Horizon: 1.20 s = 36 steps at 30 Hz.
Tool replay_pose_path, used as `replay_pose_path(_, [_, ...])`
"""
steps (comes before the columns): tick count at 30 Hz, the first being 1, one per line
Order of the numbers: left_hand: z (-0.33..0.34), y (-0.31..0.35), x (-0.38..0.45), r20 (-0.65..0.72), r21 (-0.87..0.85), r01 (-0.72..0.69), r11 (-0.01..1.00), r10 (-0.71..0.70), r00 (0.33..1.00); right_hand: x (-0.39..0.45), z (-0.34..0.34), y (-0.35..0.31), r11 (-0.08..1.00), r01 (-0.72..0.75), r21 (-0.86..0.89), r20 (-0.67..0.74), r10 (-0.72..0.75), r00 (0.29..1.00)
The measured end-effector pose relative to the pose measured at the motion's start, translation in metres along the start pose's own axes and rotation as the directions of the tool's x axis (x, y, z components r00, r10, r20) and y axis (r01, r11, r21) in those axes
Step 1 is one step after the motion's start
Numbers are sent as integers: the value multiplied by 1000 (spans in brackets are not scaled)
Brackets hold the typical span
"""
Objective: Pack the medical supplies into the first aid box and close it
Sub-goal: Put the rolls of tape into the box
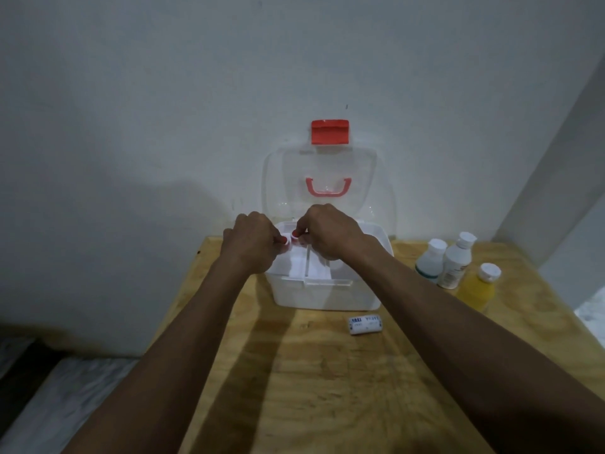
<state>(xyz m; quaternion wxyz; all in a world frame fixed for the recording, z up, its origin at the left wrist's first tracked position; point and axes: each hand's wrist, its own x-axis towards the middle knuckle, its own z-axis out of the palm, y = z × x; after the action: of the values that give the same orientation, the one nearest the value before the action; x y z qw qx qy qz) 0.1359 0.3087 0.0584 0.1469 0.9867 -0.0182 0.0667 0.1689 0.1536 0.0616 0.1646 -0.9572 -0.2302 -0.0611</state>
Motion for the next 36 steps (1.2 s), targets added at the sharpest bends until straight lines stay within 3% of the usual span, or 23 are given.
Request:
replay_pose_path(13, [-10, 6, -29, -185, -159, -16, 987, -14, 983, -38, -27, 1, 996, -2, 84, -75, 8, 997])
replay_pose_path(20, [-16, 43, -94, -464, -322, -263, 909, 91, 881, -117, -71, 26, 978, -130, 161, -120, 151, 981])
replay_pose_path(26, [32, 80, -128, -258, -328, -278, 903, 197, 946, -187, -67, 60, 933, -349, 91, -40, 354, 934])
replay_pose_path(31, [67, 98, -134, -109, -196, -282, 939, 265, 958, -229, -39, 71, 873, -487, -31, -29, 487, 873])
replay_pose_path(36, [83, 101, -137, -115, -139, -272, 952, 257, 959, -249, -17, 70, 855, -510, -96, -114, 499, 859])
